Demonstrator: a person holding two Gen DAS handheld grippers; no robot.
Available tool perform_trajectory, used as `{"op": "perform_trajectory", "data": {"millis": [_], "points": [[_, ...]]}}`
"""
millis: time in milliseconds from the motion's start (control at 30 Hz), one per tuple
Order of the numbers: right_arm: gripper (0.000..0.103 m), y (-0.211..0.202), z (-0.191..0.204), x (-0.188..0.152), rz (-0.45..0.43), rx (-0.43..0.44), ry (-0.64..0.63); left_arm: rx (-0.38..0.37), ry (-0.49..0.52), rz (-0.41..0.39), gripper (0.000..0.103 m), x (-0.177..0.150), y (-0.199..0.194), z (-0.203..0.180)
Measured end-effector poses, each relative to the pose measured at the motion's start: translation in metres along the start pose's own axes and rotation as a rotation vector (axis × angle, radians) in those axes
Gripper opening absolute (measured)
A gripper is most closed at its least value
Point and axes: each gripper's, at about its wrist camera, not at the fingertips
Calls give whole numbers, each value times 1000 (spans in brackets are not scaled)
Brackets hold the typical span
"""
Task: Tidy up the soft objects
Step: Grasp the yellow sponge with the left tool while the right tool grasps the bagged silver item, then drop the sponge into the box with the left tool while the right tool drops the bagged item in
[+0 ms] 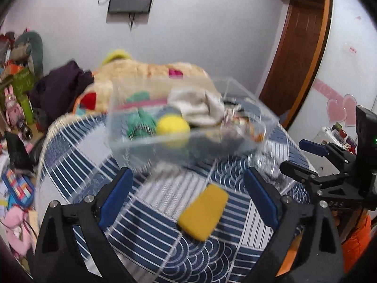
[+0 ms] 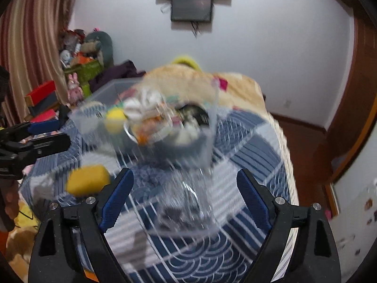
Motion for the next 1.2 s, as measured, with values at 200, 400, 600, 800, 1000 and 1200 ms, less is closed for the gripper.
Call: {"op": "perform_trajectory", "data": {"millis": [200,400,600,800,1000,1200], "points": [[86,15,-17,-20,59,4,77,13,-33,83,96,-29,25,-1],[55,18,-16,-31,82,48,99,-15,-40,123,74,-42,38,-10],[29,5,-9,-33,52,65,81,-27,-13,108,51,-46,35,-17],[23,-17,-5,-29,-14,57,99,-35,-5,77,48,-45,20,-20],[23,-35,-2,-12,-80,56,97,-24,14,-5,48,-20,-6,-20],[23,-50,1,12,-166,58,72,-17,23,-111,48,14,-34,-17]]}}
Point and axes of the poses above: each gripper's, at about its wrist camera, not at the fingertips, and y roughly the way its jaws point, z to its left, x to its top, and after that the axes turned 10 degrees about -z, right-handed
